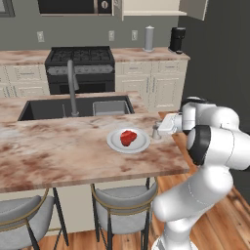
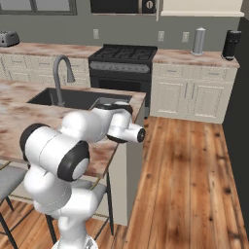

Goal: Retrieve the shaker from the cabinet and place it next the steak on a plate on the dining table.

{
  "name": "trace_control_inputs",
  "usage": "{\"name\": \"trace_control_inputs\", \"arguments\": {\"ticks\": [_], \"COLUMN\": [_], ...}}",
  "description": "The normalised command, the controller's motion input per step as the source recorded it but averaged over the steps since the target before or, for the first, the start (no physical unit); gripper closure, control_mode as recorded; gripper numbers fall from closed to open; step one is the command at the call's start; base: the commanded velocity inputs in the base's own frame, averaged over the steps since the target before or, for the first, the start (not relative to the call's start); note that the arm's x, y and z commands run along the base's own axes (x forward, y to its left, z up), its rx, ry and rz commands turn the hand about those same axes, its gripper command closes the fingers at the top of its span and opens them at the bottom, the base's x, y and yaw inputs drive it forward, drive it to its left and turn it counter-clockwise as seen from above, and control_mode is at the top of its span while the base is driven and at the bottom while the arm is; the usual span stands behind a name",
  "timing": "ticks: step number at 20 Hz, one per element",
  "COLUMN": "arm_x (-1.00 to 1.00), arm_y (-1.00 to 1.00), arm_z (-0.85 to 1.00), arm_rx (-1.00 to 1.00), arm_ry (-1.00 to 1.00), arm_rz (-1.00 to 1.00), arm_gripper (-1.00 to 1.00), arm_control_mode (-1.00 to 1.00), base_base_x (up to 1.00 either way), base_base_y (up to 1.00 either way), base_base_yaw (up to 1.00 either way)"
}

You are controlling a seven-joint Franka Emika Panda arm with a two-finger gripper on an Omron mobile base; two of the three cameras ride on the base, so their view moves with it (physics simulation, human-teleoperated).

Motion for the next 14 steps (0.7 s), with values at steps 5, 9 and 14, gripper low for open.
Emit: {"name": "trace_control_inputs", "arguments": {"ticks": [5,9,14], "arm_x": [0.00,-0.04,-0.14], "arm_y": [0.00,0.00,0.00], "arm_z": [-0.26,-0.15,-0.03], "arm_rx": [0.00,0.00,-0.01], "arm_ry": [-0.04,-0.06,-0.07], "arm_rz": [0.00,0.00,0.00], "arm_gripper": [-1.00,-1.00,-1.00], "arm_control_mode": [-1.00,-1.00,-1.00], "base_base_x": [0.00,0.00,0.00], "base_base_y": [0.00,0.00,0.00], "base_base_yaw": [0.00,0.00,0.00]}}
